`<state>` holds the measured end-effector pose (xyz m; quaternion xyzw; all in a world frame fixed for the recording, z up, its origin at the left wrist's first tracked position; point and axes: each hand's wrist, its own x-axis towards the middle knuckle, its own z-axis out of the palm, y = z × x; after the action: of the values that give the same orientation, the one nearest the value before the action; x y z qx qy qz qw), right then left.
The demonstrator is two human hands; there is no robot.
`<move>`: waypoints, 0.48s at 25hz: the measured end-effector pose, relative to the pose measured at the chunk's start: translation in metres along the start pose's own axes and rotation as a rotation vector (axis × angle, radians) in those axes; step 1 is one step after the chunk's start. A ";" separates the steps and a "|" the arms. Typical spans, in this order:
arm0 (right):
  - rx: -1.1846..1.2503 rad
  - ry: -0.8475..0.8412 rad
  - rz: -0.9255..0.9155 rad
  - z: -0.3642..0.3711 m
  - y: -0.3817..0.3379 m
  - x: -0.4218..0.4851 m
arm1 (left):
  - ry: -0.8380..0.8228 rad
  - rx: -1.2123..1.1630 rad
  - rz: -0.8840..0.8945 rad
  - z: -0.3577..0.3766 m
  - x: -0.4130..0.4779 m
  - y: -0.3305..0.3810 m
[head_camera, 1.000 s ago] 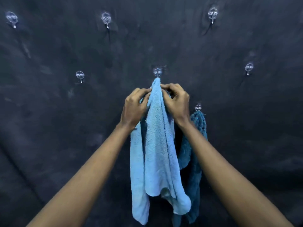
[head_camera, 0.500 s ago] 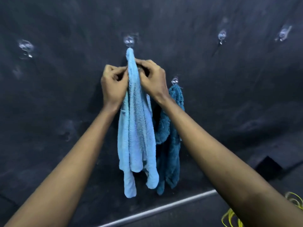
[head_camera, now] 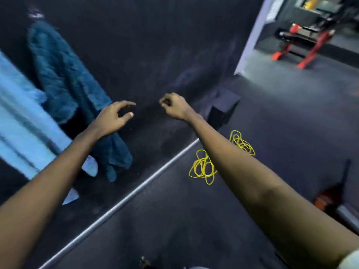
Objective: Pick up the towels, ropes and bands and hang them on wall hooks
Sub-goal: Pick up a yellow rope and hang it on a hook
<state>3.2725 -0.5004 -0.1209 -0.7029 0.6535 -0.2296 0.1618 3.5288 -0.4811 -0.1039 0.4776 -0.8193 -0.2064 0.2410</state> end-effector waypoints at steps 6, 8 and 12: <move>-0.067 0.012 0.466 -0.075 0.200 -0.120 | -0.264 -0.002 -0.166 0.114 0.050 0.041; -0.084 0.012 0.533 -0.087 0.236 -0.139 | -0.285 -0.021 -0.175 0.146 0.069 0.055; -0.055 -0.037 0.638 -0.095 0.294 -0.140 | -0.357 -0.048 -0.155 0.206 0.113 0.076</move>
<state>2.9681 -0.3823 -0.2111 -0.4707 0.8439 -0.1365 0.2184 3.3064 -0.5237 -0.2033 0.4891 -0.8046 -0.3253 0.0866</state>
